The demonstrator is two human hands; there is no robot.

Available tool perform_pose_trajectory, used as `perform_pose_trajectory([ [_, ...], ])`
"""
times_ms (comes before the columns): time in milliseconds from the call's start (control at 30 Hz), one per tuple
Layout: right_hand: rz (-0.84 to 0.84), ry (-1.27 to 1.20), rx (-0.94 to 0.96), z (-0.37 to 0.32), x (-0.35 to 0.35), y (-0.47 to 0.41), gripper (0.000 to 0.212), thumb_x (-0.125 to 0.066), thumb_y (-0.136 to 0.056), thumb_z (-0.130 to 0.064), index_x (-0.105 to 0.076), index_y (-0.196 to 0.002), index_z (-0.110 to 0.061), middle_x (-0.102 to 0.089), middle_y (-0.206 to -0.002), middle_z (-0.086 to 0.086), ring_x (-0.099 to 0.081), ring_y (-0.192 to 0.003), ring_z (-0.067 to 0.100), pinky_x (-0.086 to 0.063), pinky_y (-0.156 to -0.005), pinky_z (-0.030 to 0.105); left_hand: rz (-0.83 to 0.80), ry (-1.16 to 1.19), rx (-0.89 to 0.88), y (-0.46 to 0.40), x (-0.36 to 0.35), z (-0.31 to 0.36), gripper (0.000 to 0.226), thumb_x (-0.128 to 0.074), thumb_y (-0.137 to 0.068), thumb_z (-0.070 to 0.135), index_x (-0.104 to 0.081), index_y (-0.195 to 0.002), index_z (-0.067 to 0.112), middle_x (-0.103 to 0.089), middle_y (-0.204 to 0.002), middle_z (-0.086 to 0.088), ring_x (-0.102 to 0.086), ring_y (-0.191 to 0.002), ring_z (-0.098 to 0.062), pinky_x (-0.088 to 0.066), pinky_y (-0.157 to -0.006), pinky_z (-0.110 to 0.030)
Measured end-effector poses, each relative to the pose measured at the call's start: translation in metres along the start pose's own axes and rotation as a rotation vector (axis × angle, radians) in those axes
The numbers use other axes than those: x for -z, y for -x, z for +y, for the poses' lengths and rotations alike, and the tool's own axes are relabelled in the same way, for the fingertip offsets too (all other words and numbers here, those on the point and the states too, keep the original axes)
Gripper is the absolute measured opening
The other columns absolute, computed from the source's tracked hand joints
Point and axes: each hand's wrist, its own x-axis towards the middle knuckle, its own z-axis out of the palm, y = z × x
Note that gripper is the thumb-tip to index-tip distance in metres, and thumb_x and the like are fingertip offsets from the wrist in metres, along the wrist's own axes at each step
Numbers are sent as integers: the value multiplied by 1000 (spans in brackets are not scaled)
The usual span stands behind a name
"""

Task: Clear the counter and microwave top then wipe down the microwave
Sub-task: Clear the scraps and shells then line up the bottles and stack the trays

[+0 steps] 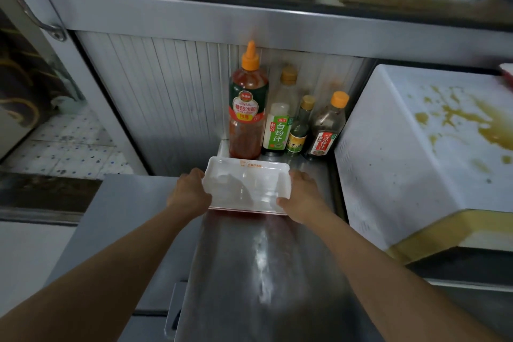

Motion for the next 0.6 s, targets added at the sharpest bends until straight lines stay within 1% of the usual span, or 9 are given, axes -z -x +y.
perform_pose_trajectory([
  [67,-18,39,40,-4,11,12,70,-65,-84,-25,-28,-142,-11,-37,-141,10,-36,-128,29,-38,-104,36,4,-48,-63,8,10,9,52,-64,-80,16,-47,-129,13,-54,-126,-12,-53,-113,-29,-45,-92,-39],
  [133,-15,56,60,-9,23,24,69,-66,-80,-18,-31,-139,-12,-40,-138,10,-39,-126,30,-41,-102,37,8,-87,-127,18,21,22,56,-65,-79,17,-46,-132,14,-53,-129,-11,-51,-117,-28,-42,-96,-37],
  [200,1,77,87,-13,40,37,65,-66,-77,-12,-35,-134,-12,-41,-136,10,-38,-126,29,-40,-102,37,12,-116,-178,30,32,38,56,-65,-80,18,-46,-133,15,-52,-130,-9,-49,-118,-27,-42,-97,-36],
  [333,54,121,155,-21,84,62,65,-63,-82,-11,-32,-140,-12,-33,-144,9,-30,-132,30,-35,-107,39,41,-175,-263,52,53,75,48,-64,-83,17,-48,-128,19,-55,-126,-6,-54,-111,-23,-48,-90,-34],
  [433,118,113,179,-22,117,78,62,-61,-84,-15,-34,-140,-13,-33,-144,9,-30,-131,32,-35,-106,38,56,-201,-374,67,70,107,44,-63,-82,17,-50,-124,20,-59,-120,-5,-58,-105,-26,-52,-86,-38],
  [533,180,120,176,-18,153,94,64,-63,-84,-18,-32,-141,-15,-30,-146,7,-29,-130,30,-34,-106,39,70,-226,-489,75,82,140,27,-60,-76,22,-55,-103,22,-63,-106,-4,-62,-91,-26,-56,-76,-41],
  [567,205,118,170,-15,165,99,64,-63,-85,-17,-32,-141,-16,-29,-147,6,-28,-131,30,-34,-106,39,81,-231,-526,78,86,151,28,-59,-74,24,-54,-102,23,-63,-105,-5,-63,-91,-26,-57,-75,-42],
  [600,225,113,163,-11,176,103,64,-63,-85,-16,-32,-141,-16,-28,-147,6,-26,-132,29,-34,-107,39,84,-227,-561,85,90,163,34,-59,-75,24,-53,-108,23,-61,-109,-4,-62,-96,-26,-56,-78,-43],
])
